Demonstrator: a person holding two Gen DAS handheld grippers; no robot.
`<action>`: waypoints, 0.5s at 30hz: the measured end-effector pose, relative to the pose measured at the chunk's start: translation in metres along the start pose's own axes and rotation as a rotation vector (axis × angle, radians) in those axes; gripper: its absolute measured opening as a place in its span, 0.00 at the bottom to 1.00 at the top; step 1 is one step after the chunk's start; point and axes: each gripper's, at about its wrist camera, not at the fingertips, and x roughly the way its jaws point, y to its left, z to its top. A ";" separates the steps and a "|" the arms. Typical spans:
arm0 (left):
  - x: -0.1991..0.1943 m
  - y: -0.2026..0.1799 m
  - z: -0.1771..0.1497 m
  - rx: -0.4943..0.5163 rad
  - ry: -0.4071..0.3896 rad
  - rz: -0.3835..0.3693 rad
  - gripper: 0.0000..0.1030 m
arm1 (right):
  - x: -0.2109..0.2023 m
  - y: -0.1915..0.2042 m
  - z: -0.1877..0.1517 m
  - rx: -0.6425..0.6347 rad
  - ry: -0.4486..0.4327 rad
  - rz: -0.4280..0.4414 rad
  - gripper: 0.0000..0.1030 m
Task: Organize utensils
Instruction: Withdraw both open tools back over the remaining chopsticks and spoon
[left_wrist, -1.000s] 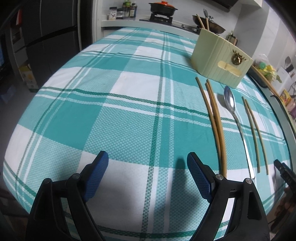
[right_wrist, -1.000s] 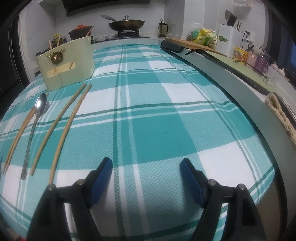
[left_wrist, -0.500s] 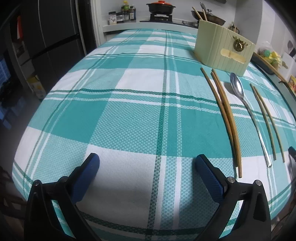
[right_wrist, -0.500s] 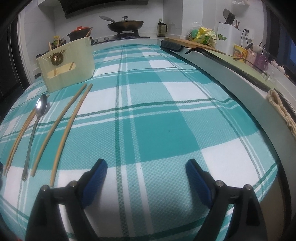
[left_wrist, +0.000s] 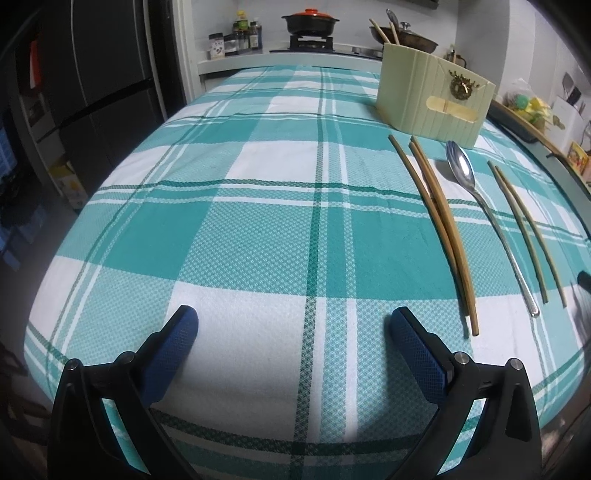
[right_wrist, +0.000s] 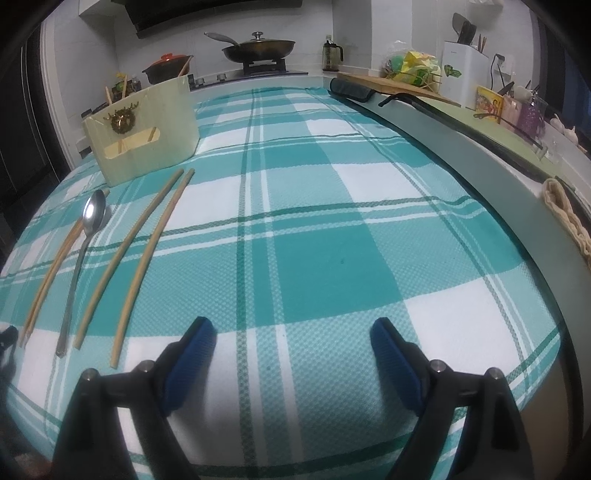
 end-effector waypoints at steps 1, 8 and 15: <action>0.000 0.000 0.000 0.002 0.003 -0.001 1.00 | -0.001 0.001 0.002 0.011 0.001 0.024 0.87; 0.000 0.000 0.001 0.002 0.017 -0.003 1.00 | 0.000 0.043 0.024 -0.068 0.023 0.174 0.56; -0.002 0.001 -0.001 0.000 0.022 -0.005 1.00 | 0.016 0.079 0.037 -0.148 0.056 0.234 0.54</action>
